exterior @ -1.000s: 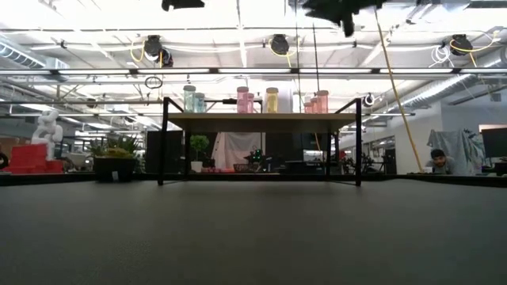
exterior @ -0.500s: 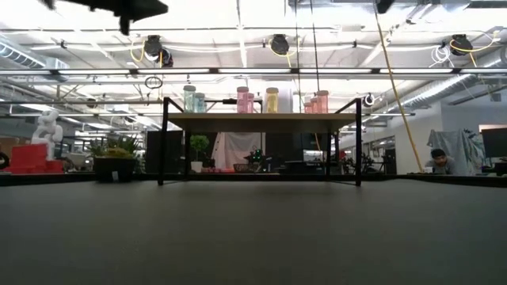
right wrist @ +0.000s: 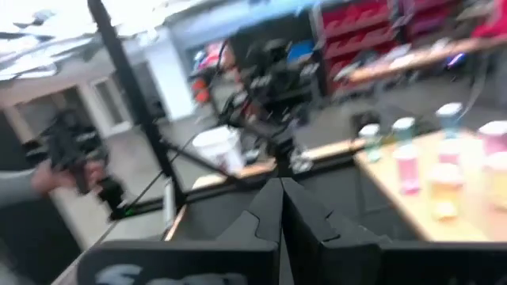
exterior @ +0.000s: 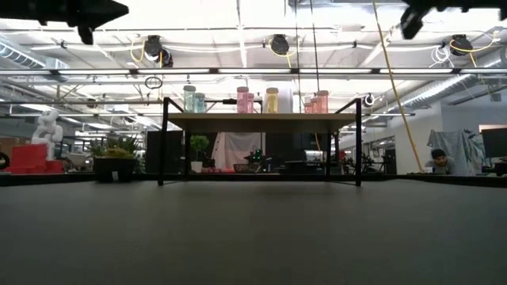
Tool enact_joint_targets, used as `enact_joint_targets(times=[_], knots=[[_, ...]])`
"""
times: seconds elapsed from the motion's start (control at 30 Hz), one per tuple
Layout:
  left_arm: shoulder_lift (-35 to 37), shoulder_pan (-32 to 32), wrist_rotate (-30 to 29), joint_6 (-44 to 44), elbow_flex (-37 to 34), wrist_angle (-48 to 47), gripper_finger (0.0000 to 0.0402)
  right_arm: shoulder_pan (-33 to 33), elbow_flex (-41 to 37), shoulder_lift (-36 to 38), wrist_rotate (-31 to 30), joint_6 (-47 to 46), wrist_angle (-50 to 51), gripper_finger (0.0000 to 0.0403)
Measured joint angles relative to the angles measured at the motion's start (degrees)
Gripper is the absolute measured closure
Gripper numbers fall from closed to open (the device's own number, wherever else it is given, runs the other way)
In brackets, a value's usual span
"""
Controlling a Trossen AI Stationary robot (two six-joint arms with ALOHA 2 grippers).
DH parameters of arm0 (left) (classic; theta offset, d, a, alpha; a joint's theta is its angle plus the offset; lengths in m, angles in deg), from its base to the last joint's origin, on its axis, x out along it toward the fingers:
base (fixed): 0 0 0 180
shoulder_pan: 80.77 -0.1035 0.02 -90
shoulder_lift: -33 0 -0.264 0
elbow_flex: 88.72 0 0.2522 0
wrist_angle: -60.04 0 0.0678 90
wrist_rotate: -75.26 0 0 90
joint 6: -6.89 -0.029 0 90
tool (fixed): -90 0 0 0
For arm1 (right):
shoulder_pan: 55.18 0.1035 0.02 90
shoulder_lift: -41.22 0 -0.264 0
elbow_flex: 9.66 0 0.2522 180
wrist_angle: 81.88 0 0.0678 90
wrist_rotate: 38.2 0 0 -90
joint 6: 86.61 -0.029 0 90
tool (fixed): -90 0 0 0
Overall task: Pick and place medicine bottles onto shelf by color
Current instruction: Return to Home Position
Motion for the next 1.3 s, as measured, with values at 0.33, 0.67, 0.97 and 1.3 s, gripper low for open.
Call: enact_joint_targets(times=[0.33, 0.67, 0.97, 1.3], knots=[[7.6, 0.0, -0.1, -0.2, -2.8, -8.5, 0.0392, 6.6, -11.8, 8.5, -11.1, -6.6, -4.8, 0.0403], [12.7, -0.1, -6.0, -3.4, -2.8, -22.9, 0.0395, 18.2, -21.7, -8.0, -12.9, -3.5, -36.1, 0.0403], [12.6, -0.1, -4.2, -3.3, -2.3, -23.7, 0.0389, 18.7, -21.7, 8.9, -9.6, 15.0, -20.7, 0.0403], [12.6, 0.1, -3.9, -4.0, -7.3, -12.6, 0.0389, 18.3, -21.0, 19.7, -12.2, 18.6, -0.4, 0.0403]])
